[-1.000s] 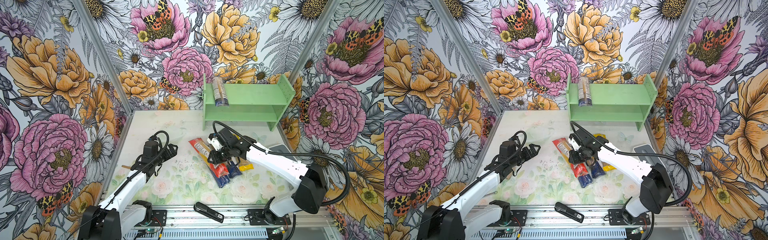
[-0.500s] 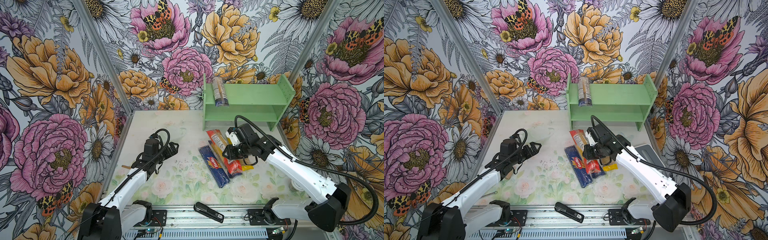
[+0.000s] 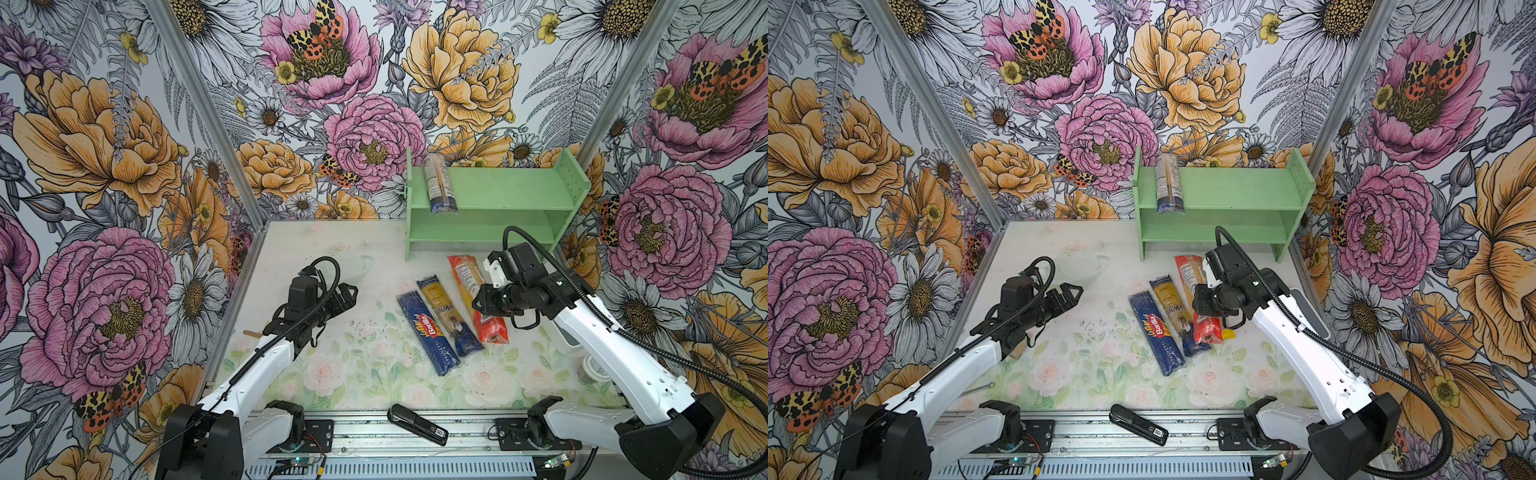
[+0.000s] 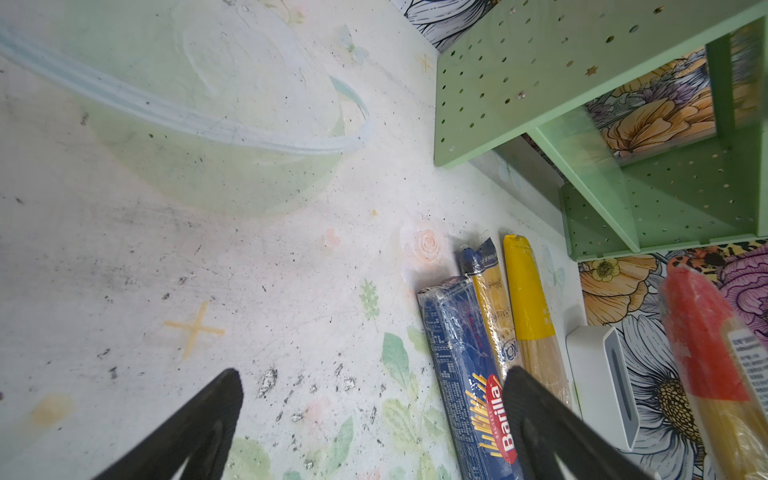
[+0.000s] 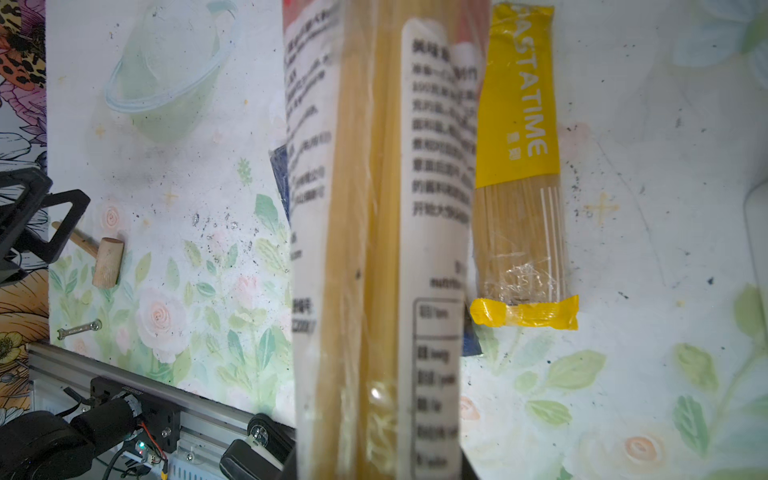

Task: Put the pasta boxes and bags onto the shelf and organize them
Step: 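Carry the upright red-topped bag toward the green shelf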

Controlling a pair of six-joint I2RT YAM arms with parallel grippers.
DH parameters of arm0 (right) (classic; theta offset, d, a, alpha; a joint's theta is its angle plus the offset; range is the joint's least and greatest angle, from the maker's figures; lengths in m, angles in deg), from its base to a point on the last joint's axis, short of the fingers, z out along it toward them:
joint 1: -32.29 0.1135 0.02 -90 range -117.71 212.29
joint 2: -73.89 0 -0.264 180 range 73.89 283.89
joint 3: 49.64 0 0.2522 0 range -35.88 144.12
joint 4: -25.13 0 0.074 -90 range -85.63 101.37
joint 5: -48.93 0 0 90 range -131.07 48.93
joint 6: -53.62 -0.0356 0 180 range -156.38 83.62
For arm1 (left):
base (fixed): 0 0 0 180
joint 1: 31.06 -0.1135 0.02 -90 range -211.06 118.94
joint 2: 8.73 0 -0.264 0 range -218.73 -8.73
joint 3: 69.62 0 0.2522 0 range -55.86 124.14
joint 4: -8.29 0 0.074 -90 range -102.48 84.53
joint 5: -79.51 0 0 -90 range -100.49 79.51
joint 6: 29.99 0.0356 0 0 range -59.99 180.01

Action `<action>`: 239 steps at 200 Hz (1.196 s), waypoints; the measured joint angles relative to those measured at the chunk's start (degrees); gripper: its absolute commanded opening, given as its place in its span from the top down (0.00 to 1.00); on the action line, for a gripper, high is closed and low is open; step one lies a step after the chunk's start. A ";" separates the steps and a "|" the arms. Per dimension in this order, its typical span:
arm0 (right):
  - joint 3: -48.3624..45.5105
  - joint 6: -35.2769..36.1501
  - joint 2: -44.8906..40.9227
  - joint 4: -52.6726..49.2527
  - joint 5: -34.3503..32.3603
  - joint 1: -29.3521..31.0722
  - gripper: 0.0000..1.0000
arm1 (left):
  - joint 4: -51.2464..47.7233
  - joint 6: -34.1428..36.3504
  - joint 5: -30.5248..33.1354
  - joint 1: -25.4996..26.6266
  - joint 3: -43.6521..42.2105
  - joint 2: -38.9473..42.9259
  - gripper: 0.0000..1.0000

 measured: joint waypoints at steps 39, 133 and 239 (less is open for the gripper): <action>5.14 1.27 -0.15 -3.50 -0.92 -3.26 1.00 | -0.17 0.22 0.00 0.00 0.07 0.02 0.01; 18.03 4.72 0.83 -9.01 -1.53 -8.17 1.00 | -2.51 1.09 0.00 0.00 0.96 1.42 0.01; 33.07 7.32 7.02 -12.09 -2.56 -11.04 1.00 | -2.64 1.11 0.00 0.00 1.88 1.42 0.01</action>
